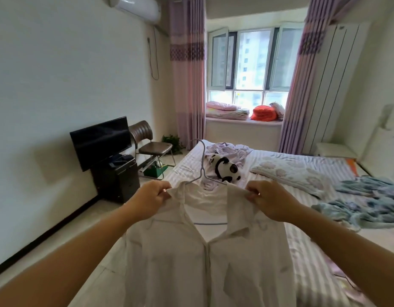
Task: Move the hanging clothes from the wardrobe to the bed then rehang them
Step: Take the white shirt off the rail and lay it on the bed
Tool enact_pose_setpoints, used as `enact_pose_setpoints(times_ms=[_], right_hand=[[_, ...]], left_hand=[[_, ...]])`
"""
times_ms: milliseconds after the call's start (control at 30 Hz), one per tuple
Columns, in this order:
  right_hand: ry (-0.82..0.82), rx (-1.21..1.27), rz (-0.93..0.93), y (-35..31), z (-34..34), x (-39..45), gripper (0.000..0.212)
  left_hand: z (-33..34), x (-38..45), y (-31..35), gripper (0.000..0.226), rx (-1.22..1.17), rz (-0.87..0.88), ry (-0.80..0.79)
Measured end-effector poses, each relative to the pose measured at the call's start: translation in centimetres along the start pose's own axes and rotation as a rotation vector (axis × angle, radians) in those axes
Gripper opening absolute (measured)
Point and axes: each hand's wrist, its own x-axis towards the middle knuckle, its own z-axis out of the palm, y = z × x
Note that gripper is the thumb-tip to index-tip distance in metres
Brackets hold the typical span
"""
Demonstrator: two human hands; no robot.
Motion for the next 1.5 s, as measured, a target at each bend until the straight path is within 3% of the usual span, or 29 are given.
enact_pose_setpoints(times_ms=[267, 433, 800, 1000, 1167, 1233, 1400, 1500], right_hand=[[-0.138, -0.018, 0.133, 10.4, 2.7, 7.3, 0.026], [-0.204, -0.007, 0.197, 15.5, 5.3, 12.2, 0.030], [-0.255, 0.031, 0.367, 23.3, 12.9, 24.1, 0.032], [-0.245, 0.020, 0.419, 28.1, 17.7, 30.4, 0.021], [-0.236, 0.074, 0.493, 33.9, 23.1, 35.9, 0.021], [-0.237, 0.100, 0.512, 36.5, 25.8, 38.1, 0.021], [-0.195, -0.016, 0.545, 43.1, 33.7, 41.7, 0.019], [-0.214, 0.060, 0.612, 46.1, 38.6, 42.6, 0.018]], left_hand=[[8.6, 12.0, -0.9, 0.015, -0.013, -0.042, -0.084], [13.0, 18.9, -3.2, 0.032, -0.016, -0.054, -0.161], [21.4, 34.3, -10.2, 0.033, -0.034, -0.091, -0.289], [26.8, 41.1, -13.0, 0.028, -0.081, -0.229, -0.226], [32.5, 46.1, -14.7, 0.020, 0.131, -0.270, -0.019], [35.3, 48.1, -15.2, 0.019, 0.108, -0.334, 0.014], [44.4, 52.3, -18.4, 0.017, -0.059, -0.516, -0.049], [49.3, 53.6, -20.7, 0.018, -0.064, -0.563, -0.101]])
